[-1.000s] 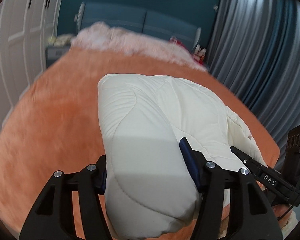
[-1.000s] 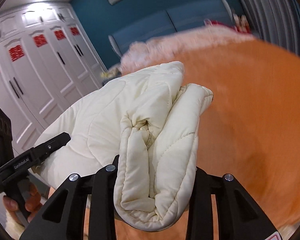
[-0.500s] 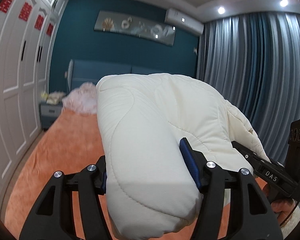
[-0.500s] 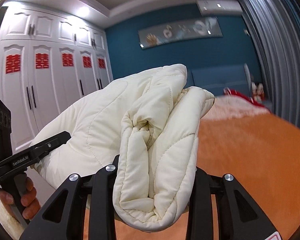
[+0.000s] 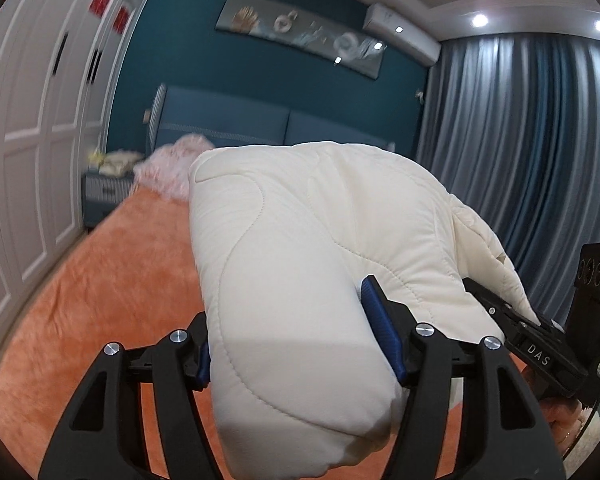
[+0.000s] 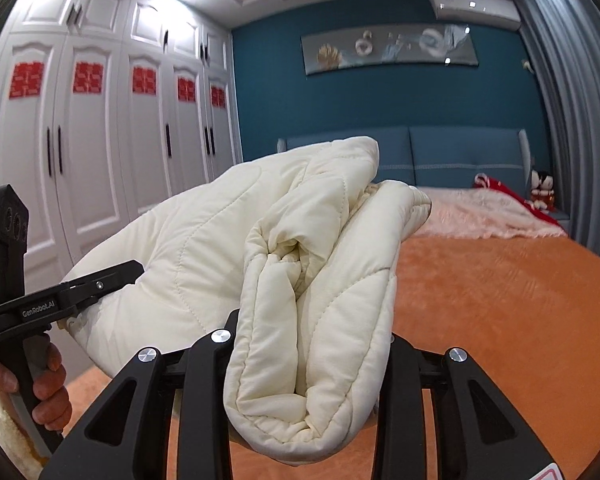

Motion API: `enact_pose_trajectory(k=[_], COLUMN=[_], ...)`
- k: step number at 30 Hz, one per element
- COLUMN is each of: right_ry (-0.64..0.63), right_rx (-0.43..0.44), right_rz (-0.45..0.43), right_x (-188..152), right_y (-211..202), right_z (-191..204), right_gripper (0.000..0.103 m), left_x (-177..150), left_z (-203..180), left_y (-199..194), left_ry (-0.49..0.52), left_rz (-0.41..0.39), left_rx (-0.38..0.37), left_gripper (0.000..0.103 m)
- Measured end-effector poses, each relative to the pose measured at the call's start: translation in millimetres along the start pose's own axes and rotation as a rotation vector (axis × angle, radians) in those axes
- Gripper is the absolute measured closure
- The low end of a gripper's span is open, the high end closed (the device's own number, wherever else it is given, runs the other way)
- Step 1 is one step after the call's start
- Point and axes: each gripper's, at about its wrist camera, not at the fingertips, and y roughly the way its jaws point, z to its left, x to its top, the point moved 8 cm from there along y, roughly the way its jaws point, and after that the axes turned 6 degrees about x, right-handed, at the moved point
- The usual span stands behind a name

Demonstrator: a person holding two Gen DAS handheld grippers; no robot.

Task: Fold large clothes
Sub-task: 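Lift the folded jacket bundle off the bed with both grippers, then lower the bundle onto the bed and open both grippers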

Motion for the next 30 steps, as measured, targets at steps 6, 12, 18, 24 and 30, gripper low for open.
enact_pose_trajectory(k=[6, 12, 18, 24, 30], right_ry=[0.027, 0.078, 0.108, 0.202, 0.24], right_rx=[-0.01, -0.011, -0.009, 0.0, -0.034], right_rz=[0.084, 0.185, 0.328, 0.355, 0.393], right_x=[-56, -121, -198, -221, -225], right_y=[61, 96, 113, 106, 84], right_z=[-17, -29, -32, -39, -38], right_gripper=[0.072, 0.072, 0.072, 0.061, 0.045], left_x=[-46, -107, -181, -200, -200], left_z=[36, 60, 84, 84, 89], left_y=[60, 100, 119, 108, 96], left_ry=[-0.025, -0.053, -0.078, -0.065, -0.041], left_rz=[0.068, 0.162, 0.295, 0.299, 0.357], left_rx=[0.024, 0.049, 0.074, 0.1, 0.204], left_gripper=[0.043, 0.043, 0.043, 0.036, 0.014])
